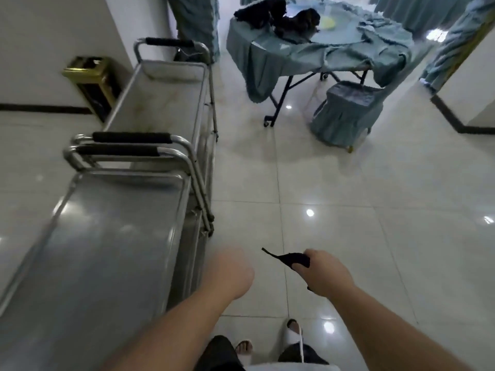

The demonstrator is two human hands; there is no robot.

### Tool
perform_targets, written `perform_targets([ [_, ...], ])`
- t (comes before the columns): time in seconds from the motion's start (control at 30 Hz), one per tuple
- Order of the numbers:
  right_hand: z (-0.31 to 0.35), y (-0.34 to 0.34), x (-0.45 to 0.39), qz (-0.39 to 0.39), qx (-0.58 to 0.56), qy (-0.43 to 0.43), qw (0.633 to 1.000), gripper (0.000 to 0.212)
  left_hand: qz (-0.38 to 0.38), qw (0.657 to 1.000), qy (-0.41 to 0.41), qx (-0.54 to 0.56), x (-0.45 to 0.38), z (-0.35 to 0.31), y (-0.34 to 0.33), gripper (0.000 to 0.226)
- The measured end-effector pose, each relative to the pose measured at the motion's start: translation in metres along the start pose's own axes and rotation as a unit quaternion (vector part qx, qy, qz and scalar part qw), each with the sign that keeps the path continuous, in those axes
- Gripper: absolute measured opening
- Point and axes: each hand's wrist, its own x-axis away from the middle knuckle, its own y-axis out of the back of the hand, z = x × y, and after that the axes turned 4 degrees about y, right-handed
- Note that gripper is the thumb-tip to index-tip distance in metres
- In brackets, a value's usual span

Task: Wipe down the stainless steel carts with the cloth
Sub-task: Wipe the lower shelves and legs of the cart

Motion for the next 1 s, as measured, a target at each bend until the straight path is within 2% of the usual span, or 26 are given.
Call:
perform_targets([
  [0.13, 0.041, 0.017, -0.066, 0.037, 0.069, 0.112, 0.991, 0.031, -0.011, 0.992, 0.105, 0.075, -0.014, 0.02, 0.008, 0.052],
  [0.23, 0.07, 0.026, -0.109, 0.072, 0.11, 0.2, 0.971, 0.034, -0.023, 0.971, 0.203, 0.12, -0.025, 0.025, 0.008, 0.051],
  [0.4, 0.105, 0.038, -0.148, 0.135, 0.198, 0.323, 0.916, 0.033, -0.022, 0.917, 0.322, 0.235, -0.016, 0.012, -0.01, 0.056],
  [0.5, 0.124, 0.031, -0.159, 0.155, 0.254, 0.393, 0.87, 0.033, -0.027, 0.88, 0.382, 0.283, 0.005, 0.003, -0.037, 0.056],
  [0.77, 0.144, -0.053, -0.097, 0.26, 0.334, 0.498, 0.757, 0.032, -0.037, 0.737, 0.553, 0.387, 0.112, -0.028, -0.134, 0.05],
  [0.87, 0.146, -0.09, -0.061, 0.297, 0.325, 0.513, 0.737, 0.029, -0.033, 0.694, 0.582, 0.422, 0.145, -0.033, -0.166, 0.06],
  [1.0, 0.141, -0.141, -0.024, 0.308, 0.342, 0.522, 0.718, 0.029, -0.021, 0.662, 0.595, 0.455, 0.177, -0.032, -0.216, 0.053],
])
